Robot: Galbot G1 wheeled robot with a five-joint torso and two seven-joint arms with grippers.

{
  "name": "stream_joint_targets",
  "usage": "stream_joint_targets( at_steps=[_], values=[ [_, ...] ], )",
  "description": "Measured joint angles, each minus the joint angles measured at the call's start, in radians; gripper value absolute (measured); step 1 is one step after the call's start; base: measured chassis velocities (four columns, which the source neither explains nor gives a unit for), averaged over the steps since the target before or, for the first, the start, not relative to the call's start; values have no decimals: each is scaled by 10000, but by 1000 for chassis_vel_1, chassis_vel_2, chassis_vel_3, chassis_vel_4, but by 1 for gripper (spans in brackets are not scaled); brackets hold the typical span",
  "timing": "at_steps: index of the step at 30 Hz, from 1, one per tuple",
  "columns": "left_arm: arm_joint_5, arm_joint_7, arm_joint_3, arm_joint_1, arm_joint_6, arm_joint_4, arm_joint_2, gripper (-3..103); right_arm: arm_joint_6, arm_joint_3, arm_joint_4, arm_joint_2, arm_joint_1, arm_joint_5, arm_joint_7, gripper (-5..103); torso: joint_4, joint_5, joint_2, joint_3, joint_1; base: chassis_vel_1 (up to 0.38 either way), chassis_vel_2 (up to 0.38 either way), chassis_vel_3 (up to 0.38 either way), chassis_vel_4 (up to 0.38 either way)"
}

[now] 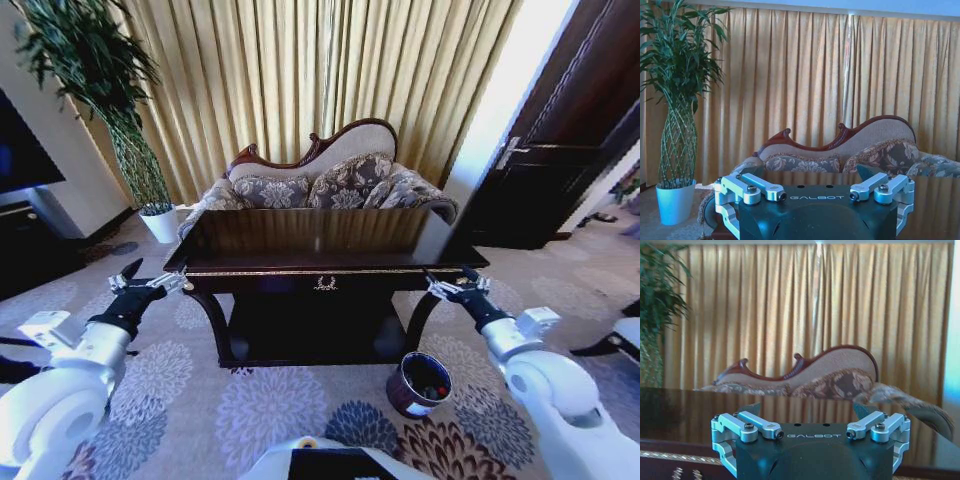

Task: Move to the front of the table and place the trash on the table into the trash bin.

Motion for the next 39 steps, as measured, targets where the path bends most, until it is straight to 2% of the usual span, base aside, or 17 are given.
stream_joint_targets(
  at_steps=[17, 39],
  values=[
    [-5, 73, 171, -240, -5, 0, 201, 100, -196, -269, 389, -15, 380, 41, 101, 100, 0, -1, -2, 2, 3, 35, -31, -35, 36],
    [-3, 66, 92, -164, 13, 0, 230, 100, -111, -261, 598, 21, 266, 158, 394, 100, 0, 1, -1, 0, 0, 166, -176, -166, 165]
  ],
)
